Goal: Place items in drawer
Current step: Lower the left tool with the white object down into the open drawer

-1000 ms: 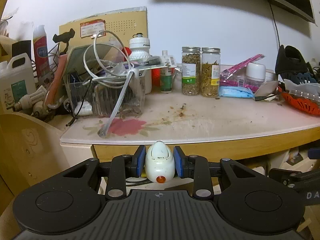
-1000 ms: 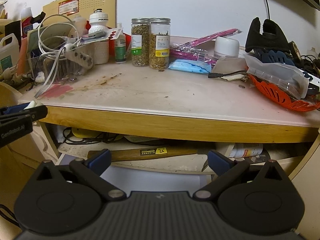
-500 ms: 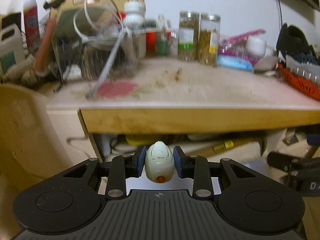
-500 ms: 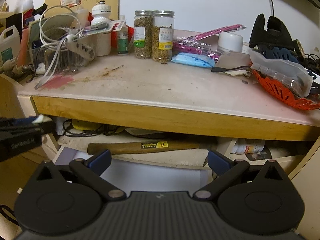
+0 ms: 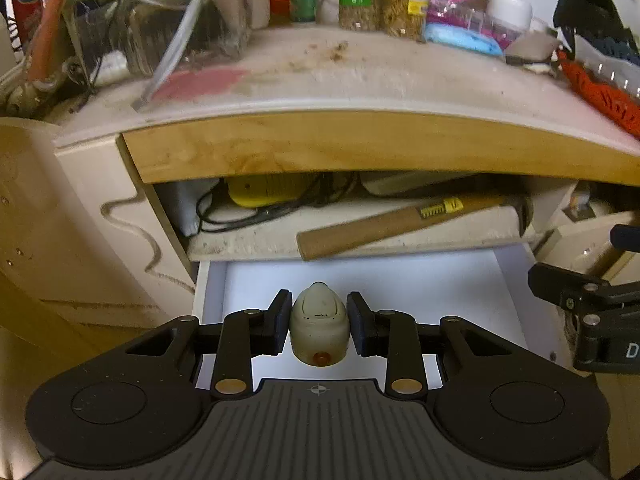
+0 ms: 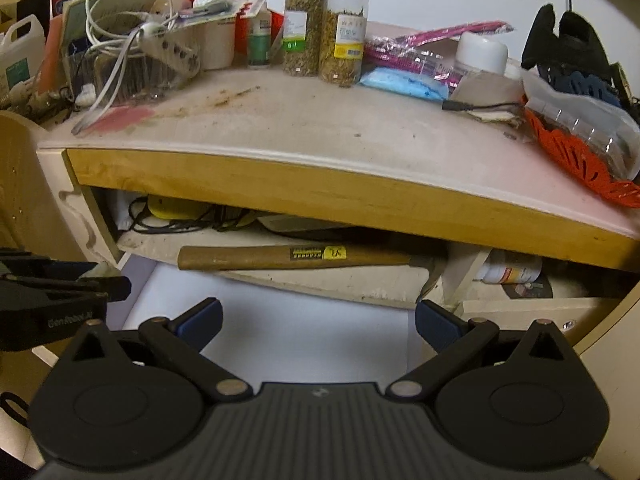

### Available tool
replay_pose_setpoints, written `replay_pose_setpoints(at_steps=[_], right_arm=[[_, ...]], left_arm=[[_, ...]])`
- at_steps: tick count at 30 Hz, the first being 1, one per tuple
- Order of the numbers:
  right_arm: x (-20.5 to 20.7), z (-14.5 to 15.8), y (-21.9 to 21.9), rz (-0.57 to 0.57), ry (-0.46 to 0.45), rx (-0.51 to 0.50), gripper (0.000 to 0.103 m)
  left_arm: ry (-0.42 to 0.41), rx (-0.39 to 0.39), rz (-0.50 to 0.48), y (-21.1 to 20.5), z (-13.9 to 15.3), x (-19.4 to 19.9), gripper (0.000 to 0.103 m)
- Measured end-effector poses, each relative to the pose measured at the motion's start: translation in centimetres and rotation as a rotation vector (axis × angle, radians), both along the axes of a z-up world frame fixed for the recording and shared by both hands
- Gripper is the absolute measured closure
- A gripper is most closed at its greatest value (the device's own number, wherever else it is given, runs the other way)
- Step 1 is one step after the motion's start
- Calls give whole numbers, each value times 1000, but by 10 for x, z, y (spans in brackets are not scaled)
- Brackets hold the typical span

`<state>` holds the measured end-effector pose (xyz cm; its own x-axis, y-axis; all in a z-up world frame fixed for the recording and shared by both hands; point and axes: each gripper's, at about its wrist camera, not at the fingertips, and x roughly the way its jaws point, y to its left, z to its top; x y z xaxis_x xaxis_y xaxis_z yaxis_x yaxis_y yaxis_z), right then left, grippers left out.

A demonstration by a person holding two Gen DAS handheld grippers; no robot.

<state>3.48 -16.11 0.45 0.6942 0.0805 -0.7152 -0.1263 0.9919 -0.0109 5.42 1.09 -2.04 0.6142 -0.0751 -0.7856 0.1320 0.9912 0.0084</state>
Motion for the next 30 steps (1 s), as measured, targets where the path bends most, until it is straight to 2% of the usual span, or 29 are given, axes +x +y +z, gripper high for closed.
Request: replay_pose_setpoints(at_steps=[16,30], right_arm=[[11,-32,-3,-24,247,11,0],[18,-59,-21,-148,441,83,0]], left_arm=[[124,9,-18,-2,-17,2,74],[235,-4,26,5,-35,5,74]])
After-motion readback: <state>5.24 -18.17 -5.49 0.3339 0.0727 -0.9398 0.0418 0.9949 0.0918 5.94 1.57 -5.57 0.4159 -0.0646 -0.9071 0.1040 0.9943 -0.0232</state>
